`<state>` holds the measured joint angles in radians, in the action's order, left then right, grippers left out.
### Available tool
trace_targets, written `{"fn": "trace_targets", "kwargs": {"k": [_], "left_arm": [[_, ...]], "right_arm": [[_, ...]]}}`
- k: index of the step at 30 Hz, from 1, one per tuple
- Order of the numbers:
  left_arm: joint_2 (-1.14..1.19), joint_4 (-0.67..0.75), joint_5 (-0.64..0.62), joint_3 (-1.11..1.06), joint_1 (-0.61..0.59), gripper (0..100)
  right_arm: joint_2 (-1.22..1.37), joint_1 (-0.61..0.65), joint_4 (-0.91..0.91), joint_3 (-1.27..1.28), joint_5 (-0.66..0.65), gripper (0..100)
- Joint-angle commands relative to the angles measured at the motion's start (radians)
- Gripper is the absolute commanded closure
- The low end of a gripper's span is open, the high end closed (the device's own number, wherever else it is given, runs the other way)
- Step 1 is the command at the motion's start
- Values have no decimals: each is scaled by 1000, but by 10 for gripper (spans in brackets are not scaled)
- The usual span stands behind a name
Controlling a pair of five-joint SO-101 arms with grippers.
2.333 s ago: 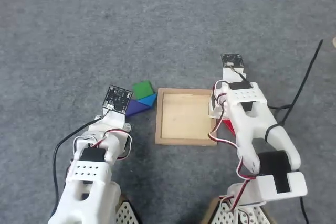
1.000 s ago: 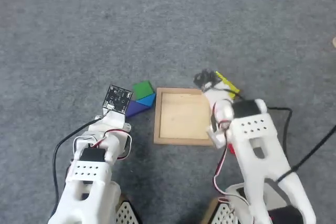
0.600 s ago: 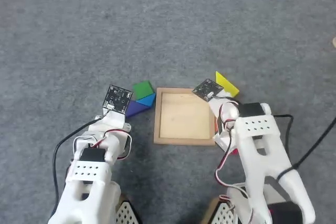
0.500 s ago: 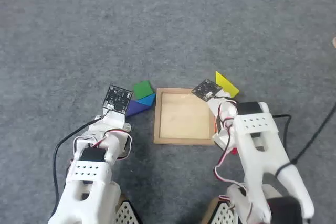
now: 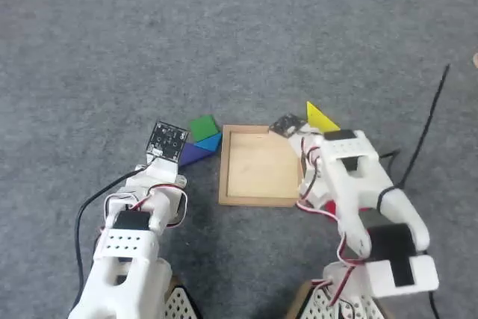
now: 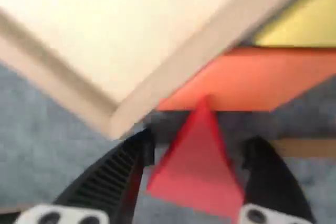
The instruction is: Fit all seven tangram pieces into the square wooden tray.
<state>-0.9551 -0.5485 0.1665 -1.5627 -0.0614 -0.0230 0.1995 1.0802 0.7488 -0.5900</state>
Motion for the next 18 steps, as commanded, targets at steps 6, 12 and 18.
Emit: {"fn": "trace_targets", "kwargs": {"k": [6,12,18], "left_arm": [[2,15,-2,42,0,986],[2,15,-2,42,0,986],[2,15,-2,42,0,986]], "right_arm": [[48,-4,-8,-35,72,921],[33,-96,-61,-55,150,926],[-30,-229,-62,-95,150,934]]}}
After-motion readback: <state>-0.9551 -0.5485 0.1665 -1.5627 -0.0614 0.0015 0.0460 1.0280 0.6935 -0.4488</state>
